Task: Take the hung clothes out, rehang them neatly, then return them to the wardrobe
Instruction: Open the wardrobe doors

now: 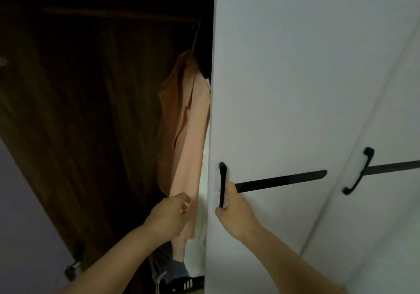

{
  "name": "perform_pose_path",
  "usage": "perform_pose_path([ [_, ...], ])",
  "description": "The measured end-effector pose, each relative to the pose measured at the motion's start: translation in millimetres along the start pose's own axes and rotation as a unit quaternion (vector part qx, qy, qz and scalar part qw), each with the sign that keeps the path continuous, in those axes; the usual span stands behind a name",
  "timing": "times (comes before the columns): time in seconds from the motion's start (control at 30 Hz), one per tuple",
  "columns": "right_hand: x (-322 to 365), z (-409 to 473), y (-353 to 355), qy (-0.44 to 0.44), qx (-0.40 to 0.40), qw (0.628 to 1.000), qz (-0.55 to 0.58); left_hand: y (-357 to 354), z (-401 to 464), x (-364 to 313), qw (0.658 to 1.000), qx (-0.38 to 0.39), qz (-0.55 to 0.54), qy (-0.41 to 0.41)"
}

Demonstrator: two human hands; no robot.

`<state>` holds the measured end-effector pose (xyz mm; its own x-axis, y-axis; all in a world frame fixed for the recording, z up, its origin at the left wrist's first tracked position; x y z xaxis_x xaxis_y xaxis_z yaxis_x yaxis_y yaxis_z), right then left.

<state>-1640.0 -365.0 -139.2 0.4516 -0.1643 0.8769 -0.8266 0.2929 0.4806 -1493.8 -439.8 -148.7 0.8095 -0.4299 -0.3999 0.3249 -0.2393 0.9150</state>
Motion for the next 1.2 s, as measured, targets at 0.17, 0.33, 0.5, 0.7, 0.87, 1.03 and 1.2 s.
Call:
perform_pose_path([
  [0.17, -12, -43, 6, 0.019, -0.017, 1.0, -0.01, -12, -18, -6, 1.0, 0.023, -0.004, -0.012],
  [0.33, -26, -88, 25, 0.039, -0.023, 0.997, -0.061, -27, -49, -30, 0.998, 0.041, 0.003, -0.045],
  [0.5, -38, -143, 52, 0.035, -0.035, 0.996, -0.072, -41, -85, -67, 0.996, 0.04, 0.006, -0.079],
  [0.7, -74, -206, 95, 0.014, -0.087, 0.995, -0.056, -61, -129, -104, 0.992, 0.042, 0.016, -0.117],
  [0.87, -99, -240, 135, -0.024, -0.155, 0.987, -0.034, -74, -145, -125, 0.987, 0.043, 0.037, -0.149],
  [1.03, -123, -274, 186, -0.059, -0.218, 0.973, -0.046, -89, -157, -157, 0.982, 0.06, 0.014, -0.18],
  [1.2, -136, -291, 237, -0.116, -0.236, 0.962, -0.071, -96, -159, -180, 0.981, 0.069, 0.004, -0.181],
])
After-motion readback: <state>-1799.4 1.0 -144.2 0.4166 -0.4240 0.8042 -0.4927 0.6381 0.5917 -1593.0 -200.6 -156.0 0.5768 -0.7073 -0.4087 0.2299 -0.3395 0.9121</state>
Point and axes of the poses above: each hand's wrist, its own z-axis towards the middle knuckle, its own y-axis out of the back of the hand, x = y × z, the point moved 2 cm from there along z, towards the middle knuckle, and after that the axes turned 9 degrees about z, right-handed, at the moved point
